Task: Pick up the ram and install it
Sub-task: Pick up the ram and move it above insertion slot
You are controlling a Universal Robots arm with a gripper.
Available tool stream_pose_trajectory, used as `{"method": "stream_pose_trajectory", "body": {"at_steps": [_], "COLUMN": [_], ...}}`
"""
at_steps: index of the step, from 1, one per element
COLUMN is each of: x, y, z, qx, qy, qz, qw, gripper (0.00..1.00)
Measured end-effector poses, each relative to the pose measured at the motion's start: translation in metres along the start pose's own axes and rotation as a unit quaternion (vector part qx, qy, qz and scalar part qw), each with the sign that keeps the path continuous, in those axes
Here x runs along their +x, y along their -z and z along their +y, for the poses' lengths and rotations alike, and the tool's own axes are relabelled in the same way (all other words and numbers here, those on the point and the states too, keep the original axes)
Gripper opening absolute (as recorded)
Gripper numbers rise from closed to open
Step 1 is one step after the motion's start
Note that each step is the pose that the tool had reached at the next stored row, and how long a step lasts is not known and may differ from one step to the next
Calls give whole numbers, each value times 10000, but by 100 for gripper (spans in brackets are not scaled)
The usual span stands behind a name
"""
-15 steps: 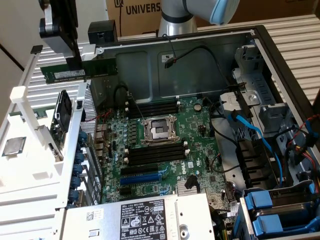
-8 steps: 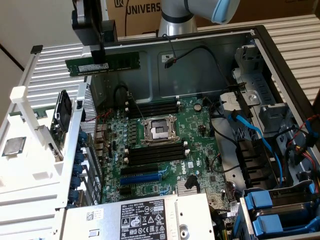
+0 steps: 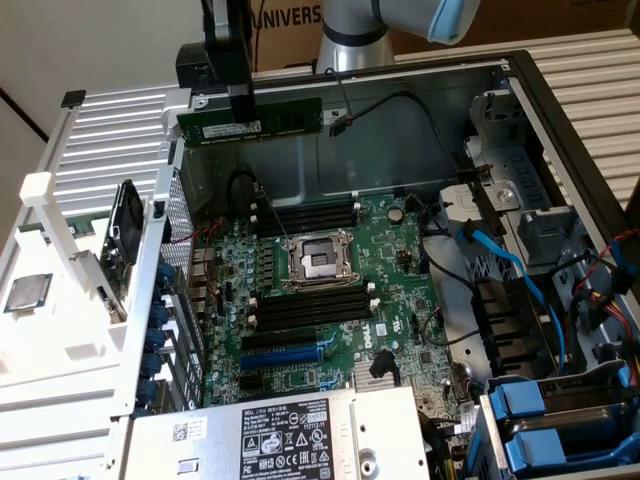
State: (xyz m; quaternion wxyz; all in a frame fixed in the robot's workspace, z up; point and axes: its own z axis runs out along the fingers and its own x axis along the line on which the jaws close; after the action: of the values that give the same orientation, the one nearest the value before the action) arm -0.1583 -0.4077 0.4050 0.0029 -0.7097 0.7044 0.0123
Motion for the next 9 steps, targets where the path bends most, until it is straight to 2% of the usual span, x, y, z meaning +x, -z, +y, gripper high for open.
{"method": "stream_pose_trajectory", "body": {"at_steps": [3,6,9], "x": [-14,2,20], "y": [-36,-106,-136], "z": [-119,-173,-189], "qx": [9,18,20], "qy": [0,-4,-4], "qz": [1,-1,1], "qw": [10000,10000,10000], "gripper": [12,12,12]}}
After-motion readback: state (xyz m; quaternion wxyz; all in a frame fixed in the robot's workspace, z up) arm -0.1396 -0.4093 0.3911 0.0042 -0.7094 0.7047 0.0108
